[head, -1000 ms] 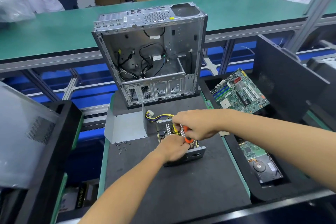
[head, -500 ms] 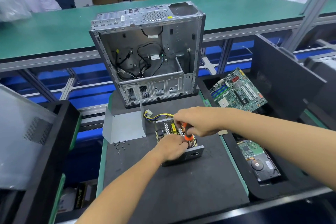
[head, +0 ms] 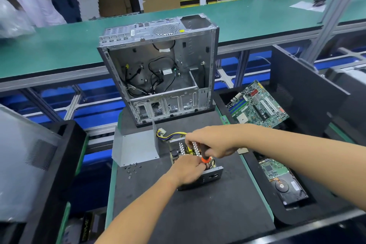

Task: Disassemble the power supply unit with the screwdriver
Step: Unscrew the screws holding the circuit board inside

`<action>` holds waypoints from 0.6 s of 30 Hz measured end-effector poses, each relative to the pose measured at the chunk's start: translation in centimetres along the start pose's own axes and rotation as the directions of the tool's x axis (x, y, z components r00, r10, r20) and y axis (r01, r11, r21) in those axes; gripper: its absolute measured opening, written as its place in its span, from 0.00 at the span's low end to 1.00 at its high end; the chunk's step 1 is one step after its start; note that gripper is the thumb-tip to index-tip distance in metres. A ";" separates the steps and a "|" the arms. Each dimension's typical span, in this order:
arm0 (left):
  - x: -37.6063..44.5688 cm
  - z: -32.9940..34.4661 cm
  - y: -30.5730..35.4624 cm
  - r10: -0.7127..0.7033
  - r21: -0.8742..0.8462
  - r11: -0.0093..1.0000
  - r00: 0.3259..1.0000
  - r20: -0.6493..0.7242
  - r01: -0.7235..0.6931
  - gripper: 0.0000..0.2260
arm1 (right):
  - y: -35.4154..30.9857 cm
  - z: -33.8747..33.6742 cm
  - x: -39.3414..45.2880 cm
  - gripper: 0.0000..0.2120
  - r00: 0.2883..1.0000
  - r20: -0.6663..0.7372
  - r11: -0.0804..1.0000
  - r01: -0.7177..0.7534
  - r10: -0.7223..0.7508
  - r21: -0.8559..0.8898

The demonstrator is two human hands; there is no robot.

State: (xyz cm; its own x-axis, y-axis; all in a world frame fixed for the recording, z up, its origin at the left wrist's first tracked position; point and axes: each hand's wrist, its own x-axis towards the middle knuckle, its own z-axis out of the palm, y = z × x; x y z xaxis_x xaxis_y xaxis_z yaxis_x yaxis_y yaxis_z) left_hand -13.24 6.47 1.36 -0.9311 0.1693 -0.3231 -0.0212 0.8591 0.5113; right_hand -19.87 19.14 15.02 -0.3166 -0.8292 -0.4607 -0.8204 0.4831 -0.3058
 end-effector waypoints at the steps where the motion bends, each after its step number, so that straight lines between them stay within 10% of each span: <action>1: 0.0 0.0 0.0 -0.005 -0.006 1.000 1.000 -0.002 0.005 0.23 | -0.1 -0.1 -0.2 0.20 1.000 0.018 0.999 0.014 -0.015 0.044; 9: -0.1 -0.1 0.2 -0.031 -0.019 0.999 0.999 0.006 0.031 0.22 | -0.6 1.0 1.3 0.14 0.990 -0.115 0.862 -0.132 0.087 -0.489; 14: 0.0 0.0 0.1 -0.026 -0.018 1.000 1.000 0.004 0.026 0.26 | -0.4 0.2 1.1 0.17 0.999 -0.016 0.999 0.036 -0.037 -0.020; 18: 0.1 0.0 0.1 -0.012 0.006 1.000 1.000 -0.003 0.012 0.26 | -0.5 0.3 1.0 0.16 0.999 -0.044 1.000 0.028 -0.029 -0.011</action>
State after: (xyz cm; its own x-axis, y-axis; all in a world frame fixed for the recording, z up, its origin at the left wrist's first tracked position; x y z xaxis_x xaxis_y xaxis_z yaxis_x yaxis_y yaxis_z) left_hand -13.31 6.58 1.42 -0.9317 0.1579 -0.3271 -0.0302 0.8637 0.5030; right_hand -19.66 18.19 14.44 -0.3131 -0.8543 -0.4149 -0.8343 0.4562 -0.3095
